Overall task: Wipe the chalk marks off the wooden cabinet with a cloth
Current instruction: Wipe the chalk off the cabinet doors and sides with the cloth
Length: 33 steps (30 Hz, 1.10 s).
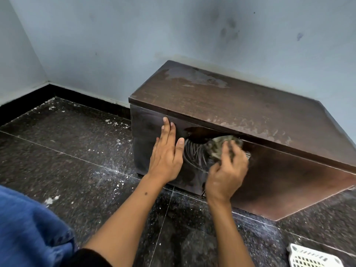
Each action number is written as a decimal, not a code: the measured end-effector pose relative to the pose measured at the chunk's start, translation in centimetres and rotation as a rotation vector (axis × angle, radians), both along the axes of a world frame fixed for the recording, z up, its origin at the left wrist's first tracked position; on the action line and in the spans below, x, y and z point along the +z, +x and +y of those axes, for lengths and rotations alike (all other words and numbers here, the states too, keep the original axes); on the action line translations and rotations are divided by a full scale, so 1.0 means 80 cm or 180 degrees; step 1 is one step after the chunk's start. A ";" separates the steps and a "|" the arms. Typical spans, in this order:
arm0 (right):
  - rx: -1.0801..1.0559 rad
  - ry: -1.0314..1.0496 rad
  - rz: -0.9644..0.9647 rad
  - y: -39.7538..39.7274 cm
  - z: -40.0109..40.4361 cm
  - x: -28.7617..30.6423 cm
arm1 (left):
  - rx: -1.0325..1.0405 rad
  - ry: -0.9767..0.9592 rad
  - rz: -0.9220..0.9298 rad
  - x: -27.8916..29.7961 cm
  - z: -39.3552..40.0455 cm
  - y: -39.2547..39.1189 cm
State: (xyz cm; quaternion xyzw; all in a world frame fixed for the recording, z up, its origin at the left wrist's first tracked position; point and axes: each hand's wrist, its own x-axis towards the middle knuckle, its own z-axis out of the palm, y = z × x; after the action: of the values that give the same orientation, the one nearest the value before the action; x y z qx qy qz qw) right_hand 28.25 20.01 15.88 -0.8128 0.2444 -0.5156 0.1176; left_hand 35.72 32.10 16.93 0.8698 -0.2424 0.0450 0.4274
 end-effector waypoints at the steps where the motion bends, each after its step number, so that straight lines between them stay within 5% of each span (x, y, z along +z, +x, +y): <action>1: -0.0022 0.0089 -0.0095 -0.001 -0.005 0.005 | 0.0021 -0.0011 0.0001 -0.001 -0.001 -0.001; 11: 0.0406 -0.0151 0.1097 0.030 0.048 -0.015 | 0.0004 0.0027 0.0169 0.007 -0.002 -0.002; 15: 0.0617 0.0600 0.1431 0.017 0.052 -0.039 | -0.0034 0.0019 0.0179 0.009 0.003 -0.002; 18: 0.0829 0.1388 0.0932 0.008 0.053 -0.026 | -0.0032 -0.0006 0.0185 0.009 0.001 -0.003; 23: 0.0884 0.0495 -0.0228 0.017 0.055 0.015 | -0.0016 -0.0081 0.0211 0.006 -0.003 -0.002; 33: 0.0656 0.0247 0.0970 0.027 0.059 -0.045 | -0.0063 -0.0052 0.0221 0.007 0.000 -0.001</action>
State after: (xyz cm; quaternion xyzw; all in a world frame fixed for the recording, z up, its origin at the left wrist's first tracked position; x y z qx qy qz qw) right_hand 30.41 24.72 12.31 -0.8970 0.1945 -0.3620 0.1626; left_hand 35.62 32.09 17.51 0.8649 -0.2356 0.0125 0.4431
